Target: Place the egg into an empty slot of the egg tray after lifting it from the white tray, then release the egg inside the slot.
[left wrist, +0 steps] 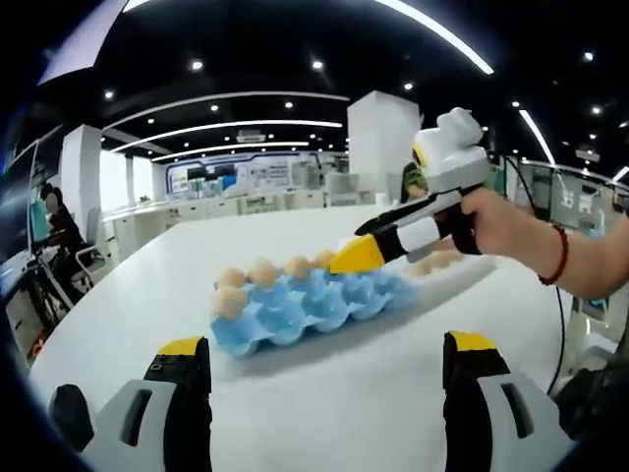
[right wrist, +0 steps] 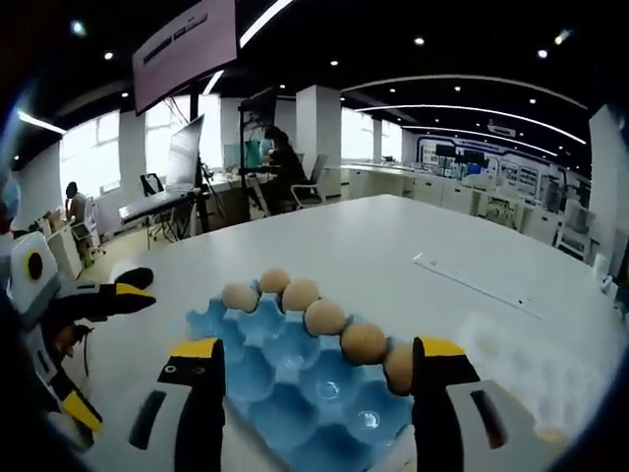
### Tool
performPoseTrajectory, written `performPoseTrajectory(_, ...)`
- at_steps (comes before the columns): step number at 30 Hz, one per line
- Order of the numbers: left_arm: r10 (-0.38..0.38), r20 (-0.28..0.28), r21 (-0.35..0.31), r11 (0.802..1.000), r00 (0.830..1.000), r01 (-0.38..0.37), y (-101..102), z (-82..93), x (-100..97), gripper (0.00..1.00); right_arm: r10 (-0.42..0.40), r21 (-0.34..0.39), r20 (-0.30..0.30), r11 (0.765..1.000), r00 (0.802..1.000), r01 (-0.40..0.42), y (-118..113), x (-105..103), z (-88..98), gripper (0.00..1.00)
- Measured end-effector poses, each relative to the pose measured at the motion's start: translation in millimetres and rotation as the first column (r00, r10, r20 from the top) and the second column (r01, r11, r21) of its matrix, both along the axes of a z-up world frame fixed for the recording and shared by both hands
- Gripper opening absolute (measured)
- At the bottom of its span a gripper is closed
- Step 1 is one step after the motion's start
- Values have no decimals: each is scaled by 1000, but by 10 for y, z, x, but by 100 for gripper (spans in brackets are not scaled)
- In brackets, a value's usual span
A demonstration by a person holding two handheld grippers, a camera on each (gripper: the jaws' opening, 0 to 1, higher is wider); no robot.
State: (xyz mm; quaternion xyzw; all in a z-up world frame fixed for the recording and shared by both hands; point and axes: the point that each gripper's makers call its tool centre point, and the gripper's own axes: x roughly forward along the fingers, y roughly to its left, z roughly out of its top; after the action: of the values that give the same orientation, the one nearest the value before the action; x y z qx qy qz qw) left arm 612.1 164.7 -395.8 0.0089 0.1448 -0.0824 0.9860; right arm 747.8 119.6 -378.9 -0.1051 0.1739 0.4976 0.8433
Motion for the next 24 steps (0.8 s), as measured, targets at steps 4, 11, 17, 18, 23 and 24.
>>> performPoseTrajectory(4, 2, 1, 3, 1000, 1000, -2, 13, 13, 6, 100, -23, 14, -8, 1000, 1000, 23, -104, 42, 7, 80)
performPoseTrajectory(11, 9, 1, 1, 1000, 1000, -9, 23, 12, 14, 100, -59, 40, -14, 997, 998, 59, -196, 177, 66, 78)
performPoseTrajectory(17, 4, 2, -3, 1000, 1000, -4, 11, 15, 41, 100, -74, 23, -18, 997, 997, 74, -297, 216, 22, 78)
performPoseTrajectory(18, 1, 3, -2, 1000, 1000, -1, 7, 17, 48, 100, -74, 18, -17, 997, 997, 74, -319, 221, 16, 79)
performPoseTrajectory(23, 2, 13, -2, 1000, 1000, -2, 26, 27, 84, 100, -93, 19, -16, 995, 996, 93, -427, 252, 26, 79)
performPoseTrajectory(24, -1, 11, -6, 1000, 1000, 1, 39, 21, 100, 100, -97, 17, -14, 995, 995, 97, -453, 257, 30, 79)
